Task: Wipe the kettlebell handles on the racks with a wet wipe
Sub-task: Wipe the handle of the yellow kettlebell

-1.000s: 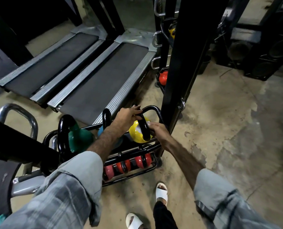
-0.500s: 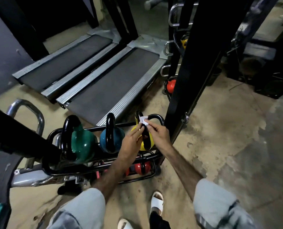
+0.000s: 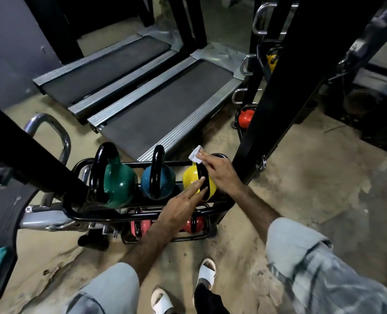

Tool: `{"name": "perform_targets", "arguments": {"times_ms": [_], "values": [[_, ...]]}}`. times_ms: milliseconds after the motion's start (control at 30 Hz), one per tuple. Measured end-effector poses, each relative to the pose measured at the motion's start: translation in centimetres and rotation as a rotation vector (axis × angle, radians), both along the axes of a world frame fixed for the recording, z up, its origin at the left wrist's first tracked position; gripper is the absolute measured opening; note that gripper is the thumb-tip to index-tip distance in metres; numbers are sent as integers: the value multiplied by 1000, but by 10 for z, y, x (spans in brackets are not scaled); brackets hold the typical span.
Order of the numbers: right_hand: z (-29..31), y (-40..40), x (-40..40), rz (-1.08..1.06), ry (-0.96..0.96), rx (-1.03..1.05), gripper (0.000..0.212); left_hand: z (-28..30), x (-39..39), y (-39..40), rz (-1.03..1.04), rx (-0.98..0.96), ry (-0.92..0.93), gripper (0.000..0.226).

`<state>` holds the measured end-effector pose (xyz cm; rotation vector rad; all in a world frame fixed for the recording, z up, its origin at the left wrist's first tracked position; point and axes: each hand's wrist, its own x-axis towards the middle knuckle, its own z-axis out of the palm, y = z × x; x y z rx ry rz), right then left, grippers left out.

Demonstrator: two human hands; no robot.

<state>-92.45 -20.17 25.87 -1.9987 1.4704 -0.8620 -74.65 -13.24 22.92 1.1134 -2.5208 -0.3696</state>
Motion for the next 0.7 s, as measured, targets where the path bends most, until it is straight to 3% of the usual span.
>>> {"name": "perform_targets", "arguments": {"times_ms": [200, 400, 700], "values": [[10, 16, -12, 84, 70, 45, 36, 9, -9, -1, -13, -78, -168, 70], [16, 0, -9, 67, 50, 108, 34, 7, -12, -4, -96, -288, -276, 50], [16, 4, -10, 96, 97, 111, 33, 15, -4, -16, -191, -326, -274, 42]]}}
